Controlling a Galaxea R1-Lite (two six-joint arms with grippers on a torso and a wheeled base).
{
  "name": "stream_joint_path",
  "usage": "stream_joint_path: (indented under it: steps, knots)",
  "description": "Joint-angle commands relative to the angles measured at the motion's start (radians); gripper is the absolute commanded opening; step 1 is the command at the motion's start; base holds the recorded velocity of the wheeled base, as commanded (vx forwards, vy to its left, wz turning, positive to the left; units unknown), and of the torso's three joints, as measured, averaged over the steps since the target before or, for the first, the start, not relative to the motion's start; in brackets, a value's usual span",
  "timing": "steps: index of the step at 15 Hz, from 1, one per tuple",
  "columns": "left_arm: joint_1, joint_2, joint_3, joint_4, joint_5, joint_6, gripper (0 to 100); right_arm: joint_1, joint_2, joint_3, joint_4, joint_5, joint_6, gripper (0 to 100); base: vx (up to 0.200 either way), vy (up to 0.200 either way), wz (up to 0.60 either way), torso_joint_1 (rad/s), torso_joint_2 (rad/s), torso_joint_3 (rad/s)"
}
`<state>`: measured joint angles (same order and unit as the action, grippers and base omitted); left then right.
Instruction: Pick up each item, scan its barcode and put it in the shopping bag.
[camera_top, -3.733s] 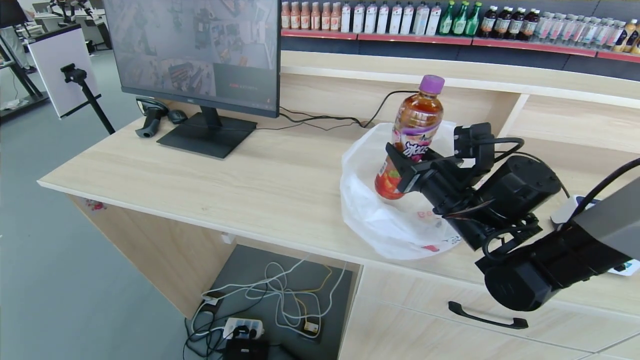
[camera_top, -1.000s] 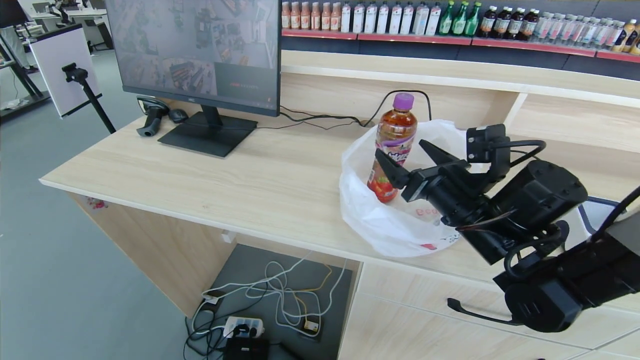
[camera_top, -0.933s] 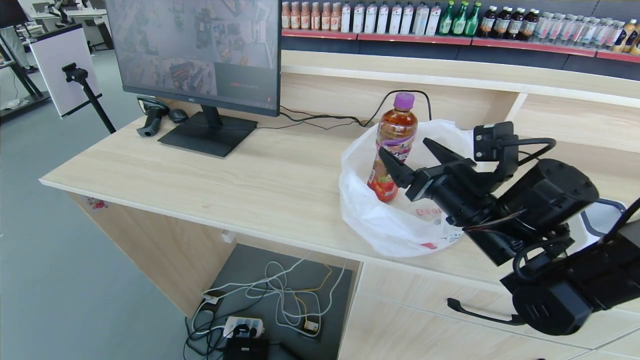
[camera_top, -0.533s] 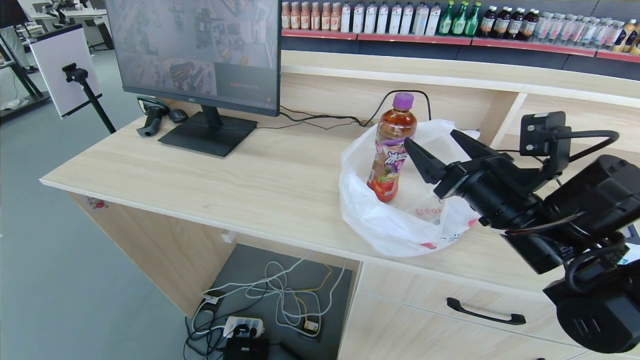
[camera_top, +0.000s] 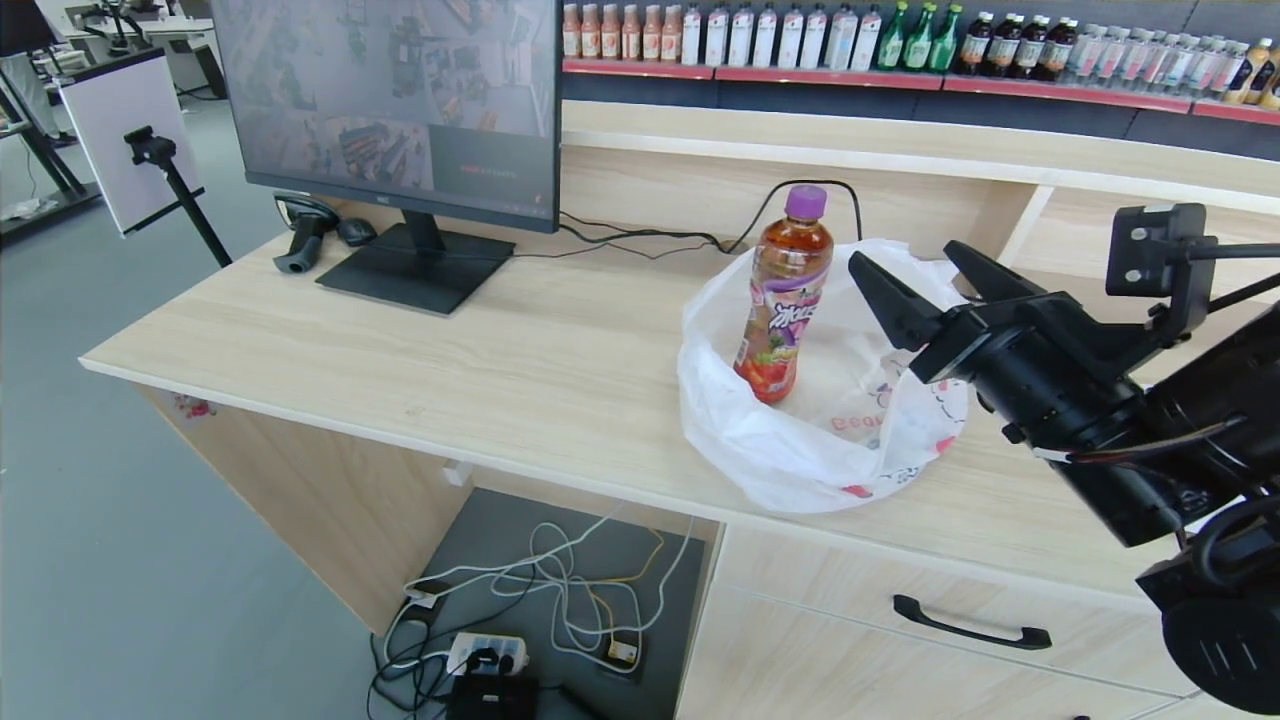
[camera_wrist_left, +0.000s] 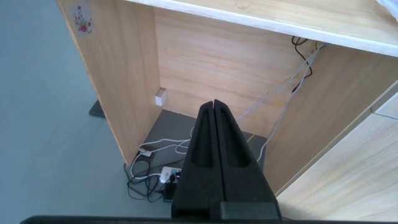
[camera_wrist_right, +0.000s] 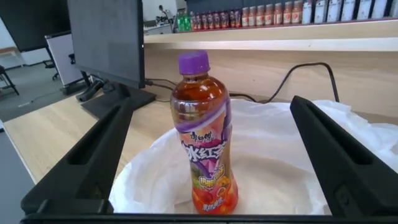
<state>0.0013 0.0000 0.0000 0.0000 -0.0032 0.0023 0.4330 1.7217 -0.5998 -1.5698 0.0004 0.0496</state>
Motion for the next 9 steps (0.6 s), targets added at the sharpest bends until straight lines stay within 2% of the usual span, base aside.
stream_joint_path:
  steps: [1,9]
  knots:
    - [0.0,0.0,0.0,0.0,0.0,-0.001,0,-0.003,0.013,-0.008,-0.001,0.01,0.001,100,0.0,0.0,-0.6,0.002,0.0,-0.002]
    - [0.0,0.0,0.0,0.0,0.0,-0.002,0,-0.002,0.022,-0.008,-0.001,0.016,-0.011,100,0.0,0.0,-0.6,0.002,0.0,0.002]
